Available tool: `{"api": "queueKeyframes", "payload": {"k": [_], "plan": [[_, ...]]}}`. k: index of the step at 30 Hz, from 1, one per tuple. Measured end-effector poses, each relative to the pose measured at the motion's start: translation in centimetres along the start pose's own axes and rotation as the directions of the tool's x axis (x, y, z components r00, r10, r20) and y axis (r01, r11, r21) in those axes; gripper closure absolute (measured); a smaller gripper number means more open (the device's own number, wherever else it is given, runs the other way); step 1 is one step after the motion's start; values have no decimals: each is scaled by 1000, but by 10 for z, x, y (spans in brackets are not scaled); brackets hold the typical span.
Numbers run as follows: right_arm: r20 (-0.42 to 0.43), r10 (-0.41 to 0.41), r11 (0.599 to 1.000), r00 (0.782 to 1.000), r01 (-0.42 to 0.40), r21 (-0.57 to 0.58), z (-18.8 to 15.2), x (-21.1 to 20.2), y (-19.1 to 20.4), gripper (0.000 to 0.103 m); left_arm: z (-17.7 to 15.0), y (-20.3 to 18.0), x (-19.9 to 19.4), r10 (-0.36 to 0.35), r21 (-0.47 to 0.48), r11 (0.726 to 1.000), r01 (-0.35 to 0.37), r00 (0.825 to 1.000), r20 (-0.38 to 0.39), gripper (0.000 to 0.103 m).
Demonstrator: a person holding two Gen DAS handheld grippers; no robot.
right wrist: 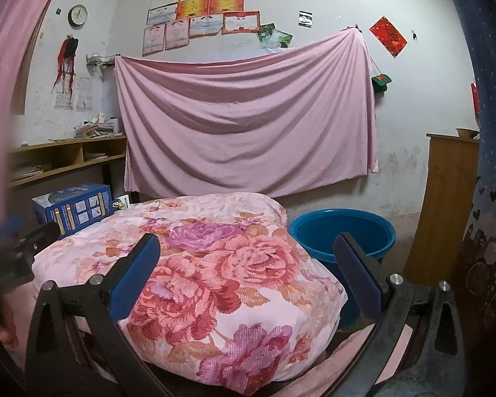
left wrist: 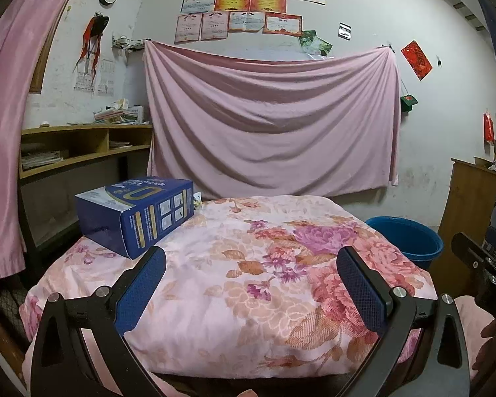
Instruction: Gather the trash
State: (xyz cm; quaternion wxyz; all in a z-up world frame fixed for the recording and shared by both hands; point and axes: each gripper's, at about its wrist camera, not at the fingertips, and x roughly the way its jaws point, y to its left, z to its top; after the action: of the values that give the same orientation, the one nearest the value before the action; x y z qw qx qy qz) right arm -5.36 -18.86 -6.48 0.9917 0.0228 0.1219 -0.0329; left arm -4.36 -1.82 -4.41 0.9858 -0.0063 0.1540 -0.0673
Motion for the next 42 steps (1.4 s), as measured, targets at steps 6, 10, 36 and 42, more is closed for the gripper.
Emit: {"api": "queueKeyframes", "payload": {"k": [6,10,36,42], "plan": [[-10,3,1000,1000,-3,2,-1,2,-1,0,-2,1,1,3,-4,1000,-3,1000,-3,2],[-12,5,1000,1000,-5,5,-1,2,-2,0,-2,1,1,3,-4,1000,-3,1000,-3,2],[-10,7,1000,1000,-7,0,-1,3,0,0,-7,0,1,6,-10,1000,-6,1000,-9,2],[-10,8,1000,1000,-8,1,-1,3,-1,0,-7,0,1,7,-5,1000,-7,1000,-10,2]]}}
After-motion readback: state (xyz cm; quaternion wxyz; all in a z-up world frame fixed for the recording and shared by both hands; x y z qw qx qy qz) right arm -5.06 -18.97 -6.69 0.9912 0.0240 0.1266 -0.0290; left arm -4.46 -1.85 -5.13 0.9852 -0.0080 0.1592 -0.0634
